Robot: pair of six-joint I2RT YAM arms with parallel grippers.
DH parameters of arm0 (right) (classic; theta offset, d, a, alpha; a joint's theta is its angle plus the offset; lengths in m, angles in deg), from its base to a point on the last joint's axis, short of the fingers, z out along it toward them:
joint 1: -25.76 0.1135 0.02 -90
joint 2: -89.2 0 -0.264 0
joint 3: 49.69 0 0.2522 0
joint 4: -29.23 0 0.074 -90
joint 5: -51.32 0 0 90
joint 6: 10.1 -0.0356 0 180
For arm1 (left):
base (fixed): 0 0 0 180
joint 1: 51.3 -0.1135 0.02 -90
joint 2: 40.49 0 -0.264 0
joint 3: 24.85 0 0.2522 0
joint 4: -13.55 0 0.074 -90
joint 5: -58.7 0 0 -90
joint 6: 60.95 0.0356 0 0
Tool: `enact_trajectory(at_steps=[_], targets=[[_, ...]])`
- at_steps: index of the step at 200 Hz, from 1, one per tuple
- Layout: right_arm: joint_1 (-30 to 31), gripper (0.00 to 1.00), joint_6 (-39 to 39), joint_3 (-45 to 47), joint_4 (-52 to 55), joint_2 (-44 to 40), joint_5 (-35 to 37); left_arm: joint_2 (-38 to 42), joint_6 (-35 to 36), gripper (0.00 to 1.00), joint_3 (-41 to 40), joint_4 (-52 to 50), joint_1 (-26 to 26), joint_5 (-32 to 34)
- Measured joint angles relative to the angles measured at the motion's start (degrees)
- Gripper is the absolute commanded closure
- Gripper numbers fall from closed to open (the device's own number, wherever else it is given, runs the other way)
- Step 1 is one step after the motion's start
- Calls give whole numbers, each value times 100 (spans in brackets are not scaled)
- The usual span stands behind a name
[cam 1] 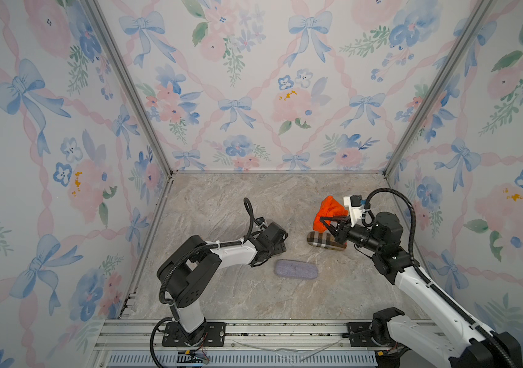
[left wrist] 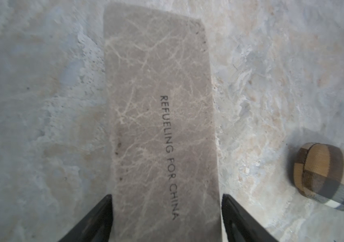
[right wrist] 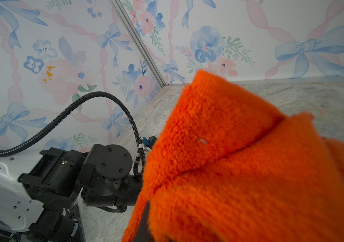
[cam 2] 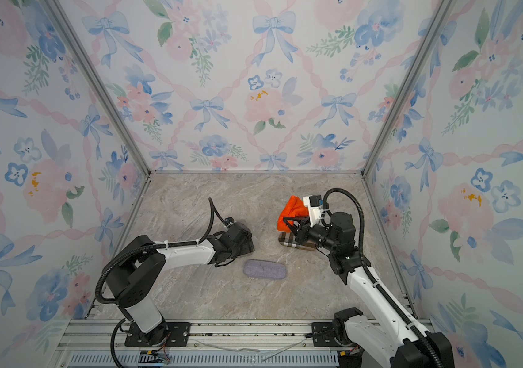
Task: Wipe the eyeglass case
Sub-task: Place the eyeglass case at the center of the board, then adjust the eyeglass case at the center of the board.
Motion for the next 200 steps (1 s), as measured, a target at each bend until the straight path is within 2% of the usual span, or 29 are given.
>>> enact_trajectory(at_steps=[76, 131, 146, 166, 185, 200], targets=[[-13, 100, -149, 15, -46, -11, -2, -42, -634, 21, 72, 761, -2, -1172], [-13, 100, -168, 15, 24, -166, 70, -511, -870, 21, 726, 1244, -2, -1744], [-13, 100, -168, 15, 37, -232, 90, -437, -538, 22, 905, 1008, -2, -1784], [-15, 100, -170, 15, 44, -260, 107, -155, 321, 23, 1104, 472, -37, -1790], [-66, 100, -173, 15, 52, -258, 105, 184, 1733, 23, 1266, 76, -94, -1921], [-168, 100, -177, 13, 52, -247, 103, 321, 3152, 21, 1416, -195, -136, -2127]])
